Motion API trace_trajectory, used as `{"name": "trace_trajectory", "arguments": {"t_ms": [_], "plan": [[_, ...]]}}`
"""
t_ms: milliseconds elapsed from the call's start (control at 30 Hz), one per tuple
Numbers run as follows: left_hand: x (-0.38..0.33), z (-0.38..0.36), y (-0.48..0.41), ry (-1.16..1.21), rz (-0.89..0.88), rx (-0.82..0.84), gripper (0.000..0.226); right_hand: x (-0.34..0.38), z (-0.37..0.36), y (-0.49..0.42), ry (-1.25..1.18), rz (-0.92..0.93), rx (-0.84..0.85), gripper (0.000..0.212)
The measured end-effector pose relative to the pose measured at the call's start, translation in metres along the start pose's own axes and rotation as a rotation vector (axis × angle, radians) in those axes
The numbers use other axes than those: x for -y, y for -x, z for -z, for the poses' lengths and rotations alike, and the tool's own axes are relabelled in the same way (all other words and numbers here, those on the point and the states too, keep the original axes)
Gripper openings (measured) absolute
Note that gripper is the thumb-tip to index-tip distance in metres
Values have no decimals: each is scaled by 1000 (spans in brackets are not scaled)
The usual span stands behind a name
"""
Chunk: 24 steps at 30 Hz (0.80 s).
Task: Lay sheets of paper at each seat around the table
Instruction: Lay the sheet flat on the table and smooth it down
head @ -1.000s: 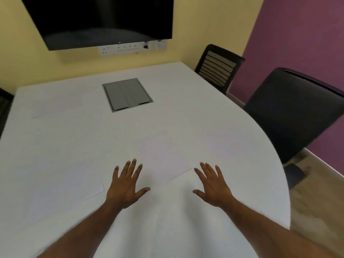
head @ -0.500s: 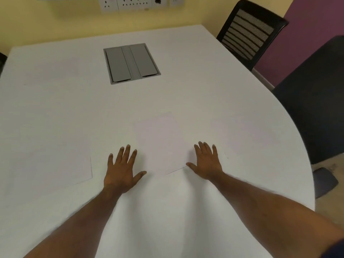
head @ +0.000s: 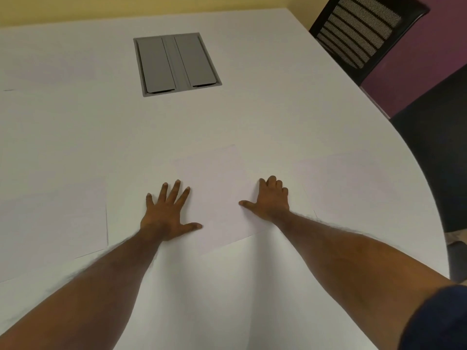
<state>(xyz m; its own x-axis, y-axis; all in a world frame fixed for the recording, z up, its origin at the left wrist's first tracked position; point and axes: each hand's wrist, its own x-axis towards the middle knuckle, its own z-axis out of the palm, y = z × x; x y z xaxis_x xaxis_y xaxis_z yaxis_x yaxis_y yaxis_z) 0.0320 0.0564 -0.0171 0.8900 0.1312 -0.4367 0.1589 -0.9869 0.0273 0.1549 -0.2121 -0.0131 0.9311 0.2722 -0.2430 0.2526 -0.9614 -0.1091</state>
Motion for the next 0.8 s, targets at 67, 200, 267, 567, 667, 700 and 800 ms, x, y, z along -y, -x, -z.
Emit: {"name": "trace_trajectory", "arguments": {"t_ms": [67,200,267,567,667,700,800], "plan": [[1,1,-6,14,-12,46,116,7,1,-9,-20,20,5,87],[1,-3,-8,64,-9,44,118,21,-1,-19,-62,31,11,83],[2,-4,-8,80,-10,30,118,26,0,-21,-96,4,25,87],[2,-1,-9,106,-14,39,119,35,13,-42,-402,-379,179,89],[1,0,-8,122,-10,30,120,33,14,-44,-456,-379,194,77],[1,1,-7,128,-10,25,120,33,15,-44,-481,-376,191,74],[1,1,-7,135,-14,23,120,30,14,-44,-636,-377,145,66]]}}
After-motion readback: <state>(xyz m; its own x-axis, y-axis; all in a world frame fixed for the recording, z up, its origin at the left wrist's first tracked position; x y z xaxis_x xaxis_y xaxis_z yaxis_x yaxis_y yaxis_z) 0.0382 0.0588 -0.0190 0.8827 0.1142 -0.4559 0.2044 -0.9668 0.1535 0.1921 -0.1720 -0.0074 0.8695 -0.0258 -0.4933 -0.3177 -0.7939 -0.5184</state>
